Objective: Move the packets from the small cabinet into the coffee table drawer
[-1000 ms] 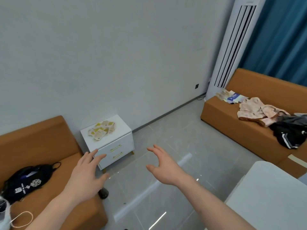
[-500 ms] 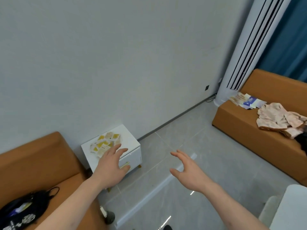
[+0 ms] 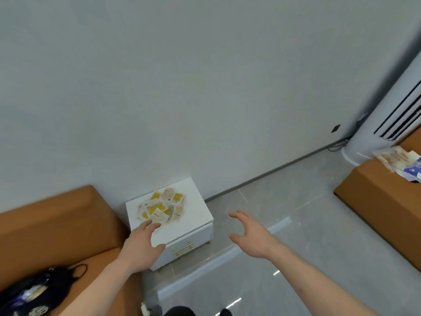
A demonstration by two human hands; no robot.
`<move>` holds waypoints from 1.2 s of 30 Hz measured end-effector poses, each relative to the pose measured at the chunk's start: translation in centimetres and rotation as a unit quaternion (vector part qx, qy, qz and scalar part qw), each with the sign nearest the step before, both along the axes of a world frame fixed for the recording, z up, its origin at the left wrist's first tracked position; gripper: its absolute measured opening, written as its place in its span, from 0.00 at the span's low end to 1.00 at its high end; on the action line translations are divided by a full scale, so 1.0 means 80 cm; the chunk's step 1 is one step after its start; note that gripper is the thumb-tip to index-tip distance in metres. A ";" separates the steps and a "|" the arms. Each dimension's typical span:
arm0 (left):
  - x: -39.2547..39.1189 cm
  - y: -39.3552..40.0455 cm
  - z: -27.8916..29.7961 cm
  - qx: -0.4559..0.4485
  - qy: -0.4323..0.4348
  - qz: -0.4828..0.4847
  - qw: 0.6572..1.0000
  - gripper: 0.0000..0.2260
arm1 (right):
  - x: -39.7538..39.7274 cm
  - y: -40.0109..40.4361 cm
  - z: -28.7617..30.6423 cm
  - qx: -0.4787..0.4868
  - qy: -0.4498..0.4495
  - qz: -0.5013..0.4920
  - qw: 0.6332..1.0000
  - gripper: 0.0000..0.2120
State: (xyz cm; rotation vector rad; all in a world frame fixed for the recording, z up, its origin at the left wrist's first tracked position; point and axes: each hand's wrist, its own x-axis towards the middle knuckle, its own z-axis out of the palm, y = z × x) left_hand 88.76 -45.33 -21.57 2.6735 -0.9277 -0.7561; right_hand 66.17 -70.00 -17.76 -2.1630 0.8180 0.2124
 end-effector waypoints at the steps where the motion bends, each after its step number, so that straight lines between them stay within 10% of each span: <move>1: 0.013 0.000 -0.006 0.002 0.009 0.015 1.000 0.31 | 0.020 -0.007 -0.003 0.008 0.003 0.008 1.000 0.30; 17: 0.316 -0.086 -0.168 0.067 0.102 0.026 0.992 0.30 | 0.347 -0.073 -0.167 0.077 0.085 -0.024 0.993 0.26; 36: 0.419 -0.108 -0.532 0.079 -0.002 -0.030 0.996 0.61 | 0.620 -0.089 -0.552 -0.011 0.120 -0.064 0.991 0.40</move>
